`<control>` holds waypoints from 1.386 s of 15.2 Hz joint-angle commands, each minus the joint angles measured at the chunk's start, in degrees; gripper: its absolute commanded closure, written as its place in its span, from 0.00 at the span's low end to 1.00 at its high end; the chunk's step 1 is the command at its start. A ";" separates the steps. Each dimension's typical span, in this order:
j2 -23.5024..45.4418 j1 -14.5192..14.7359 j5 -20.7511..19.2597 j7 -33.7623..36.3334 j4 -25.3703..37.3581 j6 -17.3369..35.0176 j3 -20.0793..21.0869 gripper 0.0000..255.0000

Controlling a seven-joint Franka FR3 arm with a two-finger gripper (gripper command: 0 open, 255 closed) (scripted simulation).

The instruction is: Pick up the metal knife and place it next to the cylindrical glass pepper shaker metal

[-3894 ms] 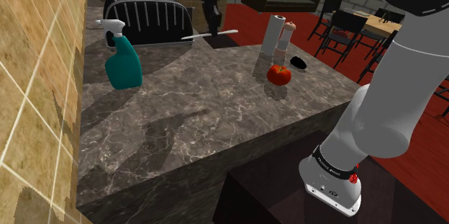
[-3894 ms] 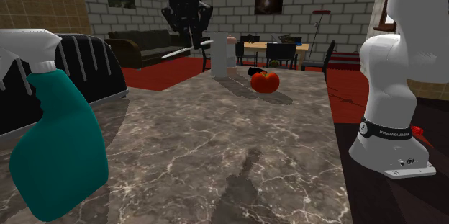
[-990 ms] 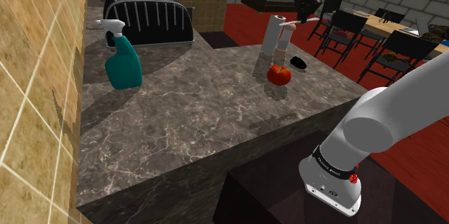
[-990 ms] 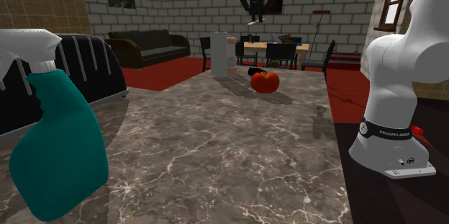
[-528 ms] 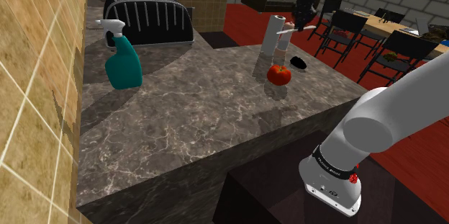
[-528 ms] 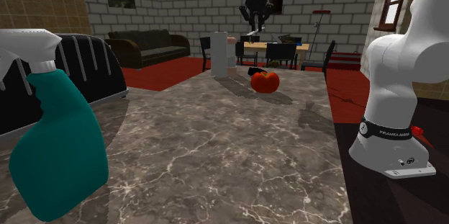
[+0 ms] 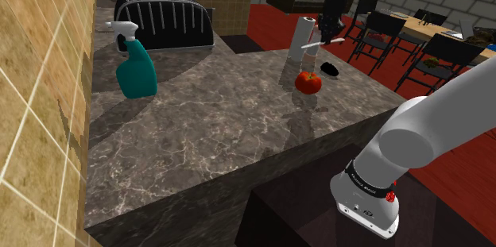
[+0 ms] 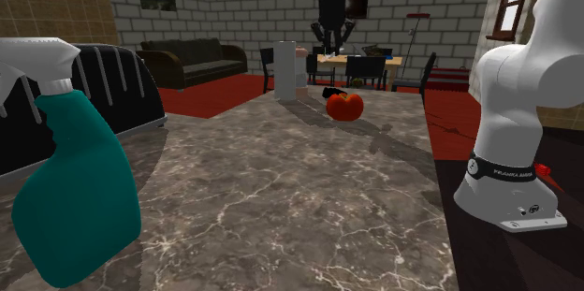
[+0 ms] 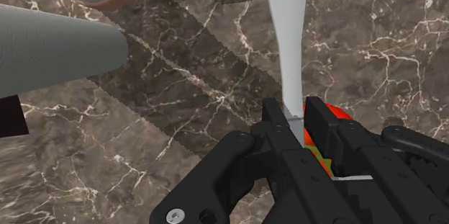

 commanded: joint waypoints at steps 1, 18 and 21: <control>0.22 -0.08 -0.16 0.28 -1.44 1.67 -0.21 1.00; 4.54 -0.51 -1.07 2.22 -10.82 15.17 -2.04 1.00; 5.76 -0.56 -1.14 2.50 -12.13 17.66 -2.37 1.00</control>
